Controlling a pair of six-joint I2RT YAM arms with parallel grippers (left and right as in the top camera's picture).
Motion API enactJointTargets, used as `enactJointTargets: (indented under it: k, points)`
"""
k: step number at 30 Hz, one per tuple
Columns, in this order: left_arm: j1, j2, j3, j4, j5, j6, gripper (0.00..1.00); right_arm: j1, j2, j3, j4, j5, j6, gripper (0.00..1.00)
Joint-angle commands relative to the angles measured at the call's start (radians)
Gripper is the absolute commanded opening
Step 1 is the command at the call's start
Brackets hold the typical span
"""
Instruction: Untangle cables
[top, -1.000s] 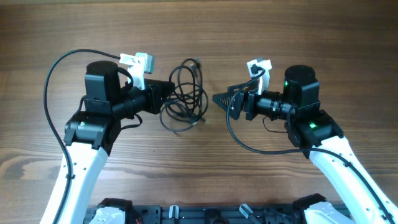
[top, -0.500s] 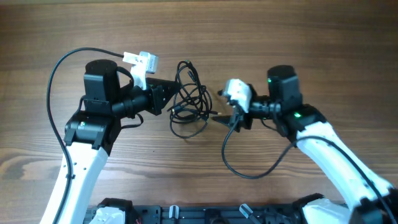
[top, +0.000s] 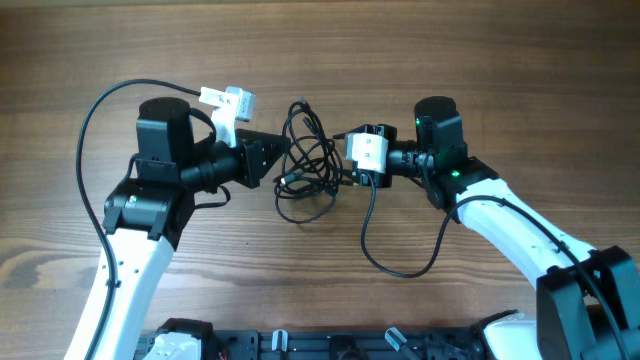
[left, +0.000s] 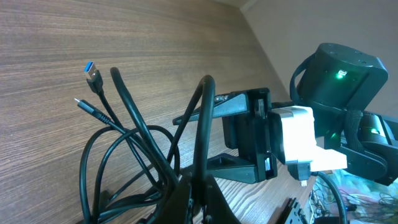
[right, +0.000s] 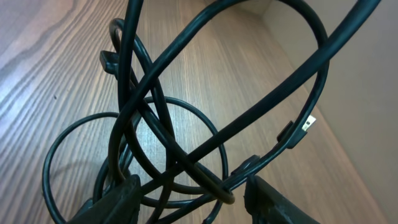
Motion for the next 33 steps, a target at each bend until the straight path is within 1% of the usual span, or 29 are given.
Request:
enactJointTargets:
  k: [1, 3, 5, 9, 11, 12, 14, 16, 18, 19, 20, 21, 24, 26, 28, 30, 32, 33]
  points:
    - [0.004, 0.002, 0.011, 0.002, 0.024, 0.016, 0.04, 0.005, 0.028, 0.005, 0.019, -0.021, -0.059, 0.52]
    - [0.003, 0.002, 0.011, 0.002, 0.024, 0.016, 0.04, 0.024, 0.065, 0.005, 0.048, -0.021, -0.058, 0.5]
    - [0.003, 0.002, 0.011, 0.002, 0.024, 0.013, 0.04, 0.055, 0.108, 0.005, 0.082, -0.021, -0.058, 0.43]
    - [0.003, 0.002, 0.011, -0.012, 0.023, 0.013, 0.04, 0.068, 0.108, 0.005, 0.114, -0.019, -0.063, 0.25]
    - [0.003, 0.002, 0.011, -0.012, 0.022, 0.013, 0.04, 0.068, 0.108, 0.005, 0.109, -0.018, -0.061, 0.09]
    - [0.003, 0.002, 0.011, -0.012, 0.016, 0.013, 0.04, 0.068, 0.108, 0.005, 0.102, -0.008, -0.057, 0.04]
    - [0.003, 0.002, 0.011, -0.012, 0.016, 0.013, 0.04, 0.068, 0.108, 0.005, 0.083, 0.015, -0.05, 0.04]
    - [0.003, 0.002, 0.011, -0.012, -0.005, 0.013, 0.04, 0.068, 0.108, 0.005, 0.081, 0.013, 0.048, 0.04]
    - [0.004, 0.002, 0.011, -0.02, -0.058, 0.013, 0.04, 0.068, 0.108, 0.005, 0.079, 0.008, 0.191, 0.04]
    - [0.004, 0.002, 0.011, -0.032, -0.092, 0.012, 0.04, 0.068, 0.108, 0.005, 0.077, -0.024, 0.234, 0.04]
    - [0.004, 0.002, 0.011, -0.044, -0.12, 0.011, 0.04, 0.068, 0.108, 0.005, 0.076, -0.059, 0.238, 0.04]
    - [0.004, 0.002, 0.011, -0.067, -0.187, -0.022, 0.04, 0.068, 0.108, 0.005, 0.076, -0.097, 0.238, 0.04]
    - [0.004, 0.002, 0.011, -0.136, -0.453, -0.196, 0.04, 0.068, 0.108, 0.005, 0.076, -0.145, 0.266, 0.04]
    - [0.004, 0.003, 0.011, -0.16, -0.549, -0.266, 0.04, 0.068, 0.108, 0.005, 0.074, -0.19, 0.271, 0.04]
    - [0.005, 0.005, 0.011, -0.186, -0.595, -0.322, 0.04, 0.068, 0.107, 0.005, 0.076, -0.241, 0.271, 0.04]
    - [0.005, 0.006, 0.011, -0.225, -0.594, -0.328, 0.04, 0.061, 0.106, 0.005, 0.093, -0.195, 0.369, 0.04]
    - [0.005, 0.006, 0.011, -0.251, -0.594, -0.328, 0.04, 0.042, 0.106, 0.005, 0.115, -0.048, 0.55, 0.04]
    - [0.005, 0.006, 0.011, -0.259, -0.594, -0.328, 0.04, 0.026, 0.106, 0.005, 0.13, 0.036, 0.677, 0.04]
